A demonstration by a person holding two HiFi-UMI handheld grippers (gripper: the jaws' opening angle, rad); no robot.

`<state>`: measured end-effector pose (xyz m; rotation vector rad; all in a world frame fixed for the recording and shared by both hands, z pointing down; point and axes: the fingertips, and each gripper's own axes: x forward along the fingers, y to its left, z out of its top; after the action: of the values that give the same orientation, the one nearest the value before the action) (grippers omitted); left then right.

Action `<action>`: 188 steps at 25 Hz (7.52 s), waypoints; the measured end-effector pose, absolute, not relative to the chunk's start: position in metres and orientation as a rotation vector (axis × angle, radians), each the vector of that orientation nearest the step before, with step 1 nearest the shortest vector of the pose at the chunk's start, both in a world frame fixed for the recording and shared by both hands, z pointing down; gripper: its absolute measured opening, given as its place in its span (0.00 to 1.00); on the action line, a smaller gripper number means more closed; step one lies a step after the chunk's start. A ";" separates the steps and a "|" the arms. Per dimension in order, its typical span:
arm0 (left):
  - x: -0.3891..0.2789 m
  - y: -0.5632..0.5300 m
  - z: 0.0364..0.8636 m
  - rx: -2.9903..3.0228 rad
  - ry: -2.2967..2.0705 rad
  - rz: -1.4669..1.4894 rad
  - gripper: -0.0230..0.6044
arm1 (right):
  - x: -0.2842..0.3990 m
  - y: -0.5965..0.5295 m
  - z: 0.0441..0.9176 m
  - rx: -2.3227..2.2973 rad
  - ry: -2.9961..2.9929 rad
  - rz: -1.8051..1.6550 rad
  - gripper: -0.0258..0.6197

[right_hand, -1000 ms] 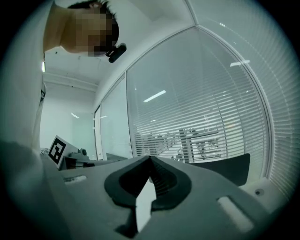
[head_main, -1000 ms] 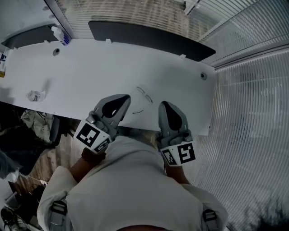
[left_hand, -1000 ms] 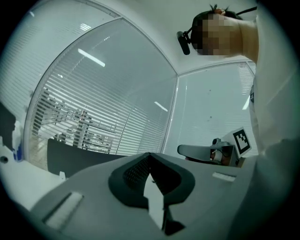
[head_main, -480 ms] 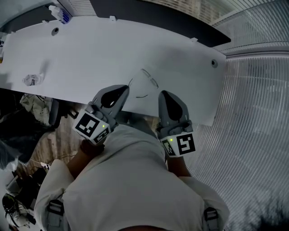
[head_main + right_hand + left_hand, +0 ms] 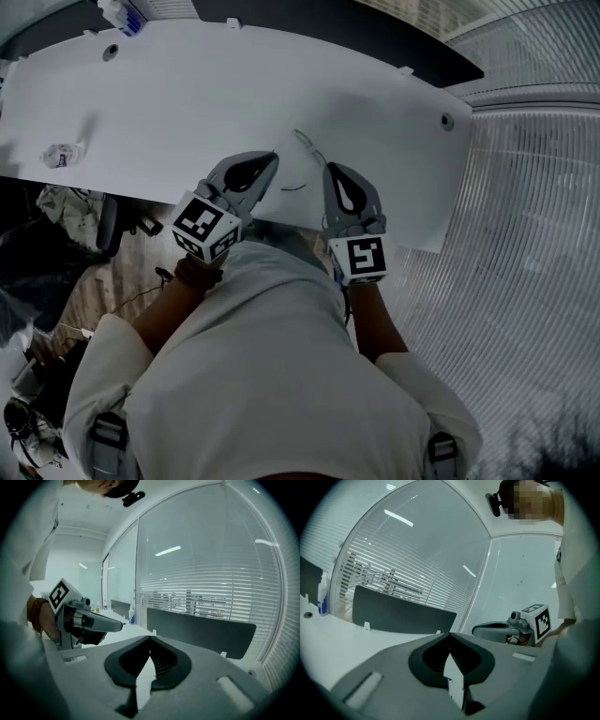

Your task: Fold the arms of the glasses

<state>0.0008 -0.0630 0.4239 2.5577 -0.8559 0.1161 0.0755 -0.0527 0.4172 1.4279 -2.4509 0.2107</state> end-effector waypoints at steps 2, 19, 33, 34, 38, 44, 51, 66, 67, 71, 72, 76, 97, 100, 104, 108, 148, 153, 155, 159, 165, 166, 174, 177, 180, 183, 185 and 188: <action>0.008 -0.065 0.440 2.552 -0.853 0.151 0.04 | 0.075 -0.057 0.444 1.386 -2.425 0.204 0.04; 0.031 -0.093 0.592 2.547 -0.819 0.507 0.09 | 0.109 -0.079 0.616 1.127 -2.172 0.349 0.10; 0.034 -0.104 0.674 2.450 -0.786 0.750 0.18 | 0.122 -0.081 0.696 0.929 -2.041 0.415 0.20; 0.035 -0.103 0.676 2.447 -0.783 0.756 0.18 | 0.121 -0.082 0.698 0.921 -2.044 0.417 0.20; 0.037 -0.101 0.683 2.439 -0.778 0.779 0.18 | 0.112 -0.088 0.699 0.887 -2.067 0.435 0.20; 0.034 -0.104 0.686 2.432 -0.790 0.772 0.17 | 0.102 -0.102 0.703 0.860 -2.080 0.466 0.19; 0.032 -0.106 0.685 2.435 -0.787 0.775 0.17 | 0.087 -0.101 0.700 0.768 -2.106 0.504 0.18; 0.030 -0.105 0.679 2.408 -0.799 0.707 0.17 | 0.090 -0.105 0.685 0.849 -2.122 0.497 0.07; 0.030 -0.104 0.678 2.401 -0.797 0.698 0.17 | 0.091 -0.105 0.683 0.855 -2.122 0.493 0.07; 0.032 -0.097 0.674 2.379 -0.771 0.666 0.17 | 0.095 -0.104 0.673 0.876 -2.124 0.479 0.07; 0.032 -0.096 0.672 2.377 -0.772 0.658 0.17 | 0.096 -0.104 0.670 0.882 -2.125 0.472 0.07; 0.033 -0.096 0.661 2.375 -0.767 0.597 0.17 | 0.101 -0.107 0.654 0.903 -2.124 0.417 0.07; 0.066 -0.090 0.626 2.292 -0.637 0.396 0.18 | 0.103 -0.112 0.634 0.951 -2.110 0.286 0.07; 0.069 -0.092 0.623 2.296 -0.624 0.387 0.17 | 0.100 -0.108 0.637 0.941 -2.112 0.290 0.07; 0.071 -0.094 0.621 2.297 -0.611 0.389 0.17 | 0.094 -0.107 0.635 0.942 -2.132 0.294 0.07; 0.075 -0.094 0.618 2.295 -0.600 0.374 0.17 | 0.091 -0.104 0.636 0.932 -2.132 0.309 0.07; 0.072 -0.008 0.666 2.175 -0.464 0.533 0.19 | 0.112 -0.120 0.632 1.079 -2.148 0.426 0.07; 0.068 -0.023 0.662 2.185 -0.499 0.520 0.19 | 0.104 -0.110 0.628 1.045 -2.150 0.428 0.07; 0.069 -0.027 0.664 2.185 -0.494 0.515 0.19 | 0.101 -0.106 0.629 1.030 -2.155 0.421 0.07; 0.066 -0.040 0.660 2.209 -0.520 0.533 0.19 | 0.095 -0.098 0.631 0.984 -2.166 0.395 0.07; 0.065 -0.052 0.662 2.216 -0.521 0.530 0.18 | 0.086 -0.085 0.639 0.901 -2.160 0.296 0.07; 0.065 -0.053 0.661 2.218 -0.520 0.530 0.18 | 0.084 -0.082 0.639 0.885 -2.156 0.284 0.07; 0.063 -0.061 0.659 2.240 -0.516 0.551 0.18 | 0.075 -0.071 0.646 0.832 -2.144 0.244 0.07; 0.062 -0.059 0.666 2.227 -0.510 0.557 0.18 | 0.078 -0.073 0.652 0.833 -2.116 0.205 0.07; 0.062 -0.056 0.675 2.207 -0.489 0.556 0.18 | 0.081 -0.074 0.664 0.819 -2.064 0.135 0.07; 0.060 -0.054 0.681 2.193 -0.489 0.569 0.18 | 0.084 -0.072 0.678 0.784 -1.997 0.016 0.07; 0.057 -0.053 0.681 2.193 -0.503 0.578 0.18 | 0.087 -0.070 0.687 0.761 -1.956 -0.068 0.07; 0.050 -0.047 0.683 2.184 -0.515 0.579 0.18 | 0.089 -0.065 0.699 0.736 -1.906 -0.181 0.07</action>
<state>0.0503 -0.0471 0.6826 2.1843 -0.5149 0.5794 0.0888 -0.0652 0.6993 0.7356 -1.9065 -0.1812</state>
